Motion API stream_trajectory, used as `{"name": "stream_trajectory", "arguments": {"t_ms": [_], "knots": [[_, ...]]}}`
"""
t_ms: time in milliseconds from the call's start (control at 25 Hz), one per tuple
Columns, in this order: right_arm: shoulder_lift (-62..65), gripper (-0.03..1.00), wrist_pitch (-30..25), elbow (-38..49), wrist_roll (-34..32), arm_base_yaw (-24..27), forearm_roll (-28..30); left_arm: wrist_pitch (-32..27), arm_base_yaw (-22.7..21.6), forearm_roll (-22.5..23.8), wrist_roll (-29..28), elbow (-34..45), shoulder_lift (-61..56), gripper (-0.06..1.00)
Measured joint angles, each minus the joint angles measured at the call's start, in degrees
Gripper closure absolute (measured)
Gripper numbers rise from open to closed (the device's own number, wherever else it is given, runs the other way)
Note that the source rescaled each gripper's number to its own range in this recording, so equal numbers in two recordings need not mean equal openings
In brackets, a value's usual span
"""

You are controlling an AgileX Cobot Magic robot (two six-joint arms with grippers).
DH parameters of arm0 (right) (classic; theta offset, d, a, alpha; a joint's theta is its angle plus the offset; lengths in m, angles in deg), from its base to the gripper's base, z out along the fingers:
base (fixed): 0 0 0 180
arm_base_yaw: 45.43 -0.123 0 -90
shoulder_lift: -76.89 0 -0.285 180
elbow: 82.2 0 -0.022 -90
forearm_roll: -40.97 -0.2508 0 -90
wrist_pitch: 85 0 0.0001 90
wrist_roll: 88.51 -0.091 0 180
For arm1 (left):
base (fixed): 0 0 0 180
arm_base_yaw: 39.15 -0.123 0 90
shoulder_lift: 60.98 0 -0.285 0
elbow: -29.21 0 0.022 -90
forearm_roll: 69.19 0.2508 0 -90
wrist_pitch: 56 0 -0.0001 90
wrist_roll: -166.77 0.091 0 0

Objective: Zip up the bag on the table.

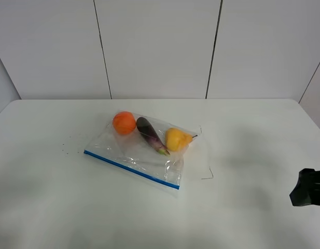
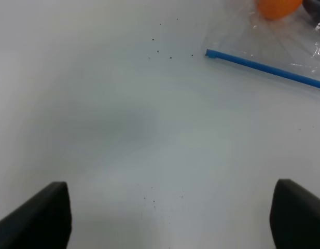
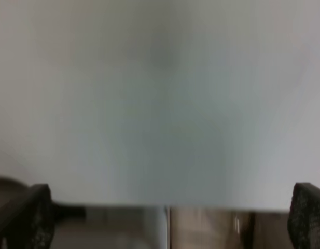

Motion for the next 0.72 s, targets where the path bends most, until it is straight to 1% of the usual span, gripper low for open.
{"name": "stream_trajectory", "arguments": {"t_ms": [120,240,360,520,720], "knots": [[11.4,-0.03,2.3,3.9,0.0,0.0,0.0,0.0,0.0,0.0,0.0,0.0,0.0,-0.05],[22.2,-0.03,2.1,5.5,0.0,0.0,0.2,0.0,0.0,0.0,0.0,0.0,0.0,-0.05],[31.5,-0.03,2.1,5.7,-1.2,0.0,1.8,0.0,0.0,0.0,0.0,0.0,0.0,-0.05],[38.3,-0.03,2.1,5.7,-3.7,0.0,4.4,0.0,0.0,0.0,0.0,0.0,0.0,-0.05],[40.3,-0.03,2.1,5.7,-4.1,0.0,4.6,0.0,0.0,0.0,0.0,0.0,0.0,-0.05]]}}
